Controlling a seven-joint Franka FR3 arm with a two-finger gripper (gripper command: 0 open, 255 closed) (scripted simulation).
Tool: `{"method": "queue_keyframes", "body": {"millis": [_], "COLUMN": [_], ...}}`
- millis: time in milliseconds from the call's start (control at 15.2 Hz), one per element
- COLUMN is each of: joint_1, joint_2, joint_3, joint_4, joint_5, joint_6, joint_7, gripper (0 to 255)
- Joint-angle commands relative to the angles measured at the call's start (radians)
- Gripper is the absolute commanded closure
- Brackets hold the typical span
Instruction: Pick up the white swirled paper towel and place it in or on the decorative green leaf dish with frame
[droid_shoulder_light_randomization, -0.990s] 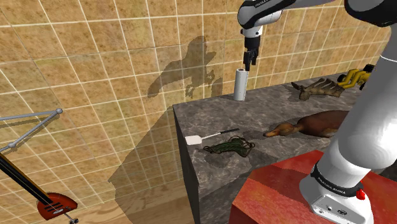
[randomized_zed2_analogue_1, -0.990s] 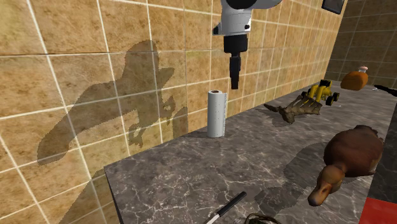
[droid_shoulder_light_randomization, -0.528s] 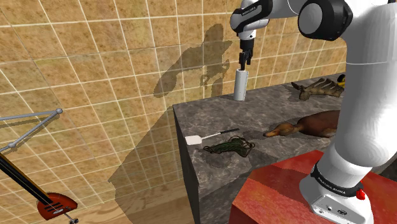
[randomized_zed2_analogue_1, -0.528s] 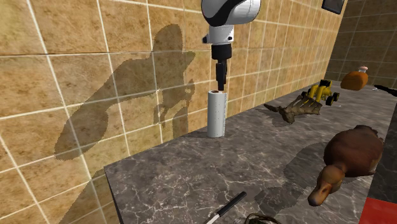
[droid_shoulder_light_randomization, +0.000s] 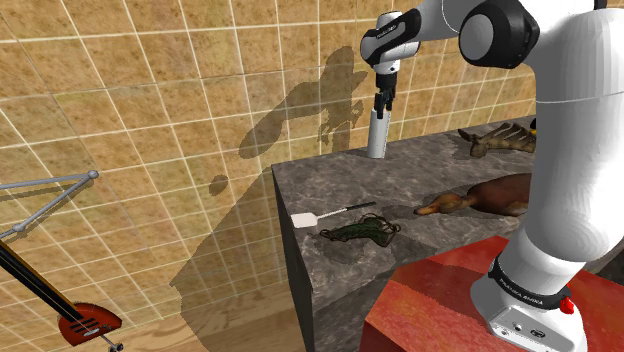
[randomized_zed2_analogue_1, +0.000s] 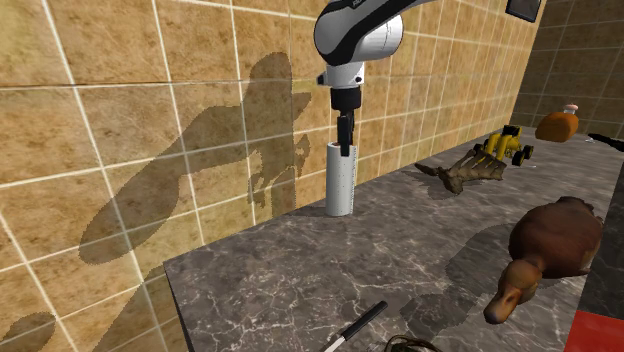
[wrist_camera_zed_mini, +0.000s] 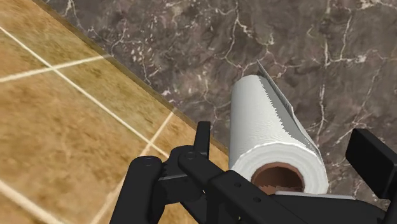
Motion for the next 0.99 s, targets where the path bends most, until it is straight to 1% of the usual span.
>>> {"method": "queue_keyframes", "body": {"millis": [0,396,462,924], "joint_1": [-0.001,-0.001,-0.001,-0.001], "joint_2": [0.003,0.003,0.003,0.003], "joint_3": [0.001,0.000,0.000,0.000], "joint_4": [-0.006,-0.006,-0.006,-0.006], "joint_5": [0.002,0.002,0.002,0.002], "joint_6": [0.010,0.010,0.010,0.010], "joint_7": [-0.001,-0.001,-0.001,-0.001], "gripper": [0,0,255,255]}}
